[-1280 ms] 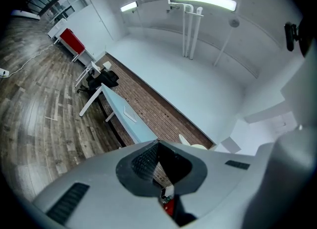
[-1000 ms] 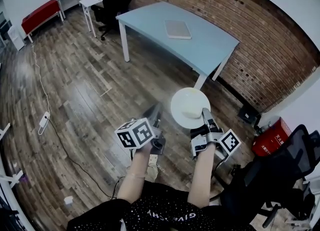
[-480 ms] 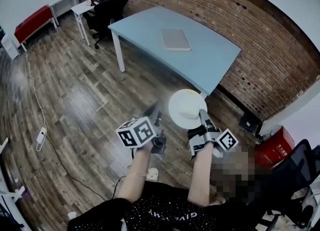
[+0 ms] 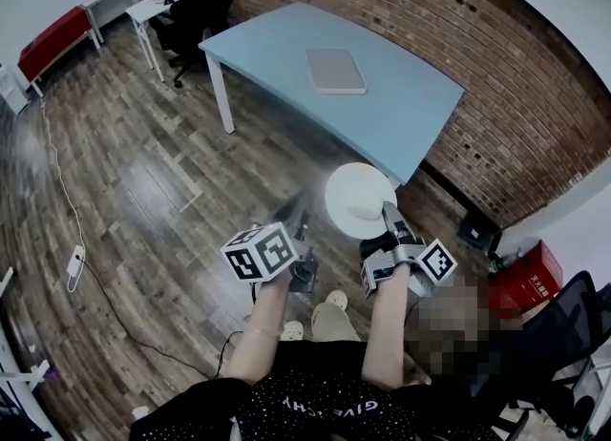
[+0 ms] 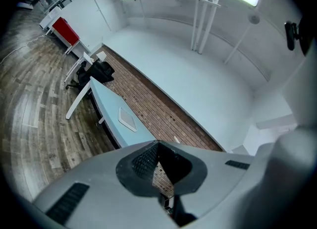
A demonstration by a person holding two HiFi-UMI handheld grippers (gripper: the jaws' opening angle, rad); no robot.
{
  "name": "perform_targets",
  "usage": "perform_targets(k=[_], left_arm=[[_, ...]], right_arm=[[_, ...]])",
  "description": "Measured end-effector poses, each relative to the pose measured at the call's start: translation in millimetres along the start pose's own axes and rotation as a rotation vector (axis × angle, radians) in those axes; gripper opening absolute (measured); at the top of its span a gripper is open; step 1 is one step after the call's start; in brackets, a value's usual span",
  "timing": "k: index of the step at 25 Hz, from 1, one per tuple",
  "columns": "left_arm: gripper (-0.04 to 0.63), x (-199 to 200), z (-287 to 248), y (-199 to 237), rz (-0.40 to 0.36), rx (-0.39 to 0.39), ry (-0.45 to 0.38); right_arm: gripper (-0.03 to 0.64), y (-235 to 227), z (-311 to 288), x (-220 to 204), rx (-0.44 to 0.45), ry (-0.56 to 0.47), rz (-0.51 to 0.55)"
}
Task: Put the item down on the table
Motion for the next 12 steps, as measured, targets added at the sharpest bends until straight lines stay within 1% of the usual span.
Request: perform_targets(k=[7, 12], left_arm=[[0.011, 19, -26, 23, 0.014, 0.049, -0.034], [0.011, 40, -71, 23, -0.012, 0.06, -0.053]], right_arm=[[0.031, -19, -38, 12, 0.006, 0.018, -0.012], [0.031, -38, -85, 32, 0.014, 0.025, -0.033]])
Point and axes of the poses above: the fingertips, and each gripper's own axes: z backward along the fingers, y to its left, x out of its top, the point moved 4 cm from there along z, backward along the fingers, and after that the axes turned 14 degrees about x, right-handed, at the moved point
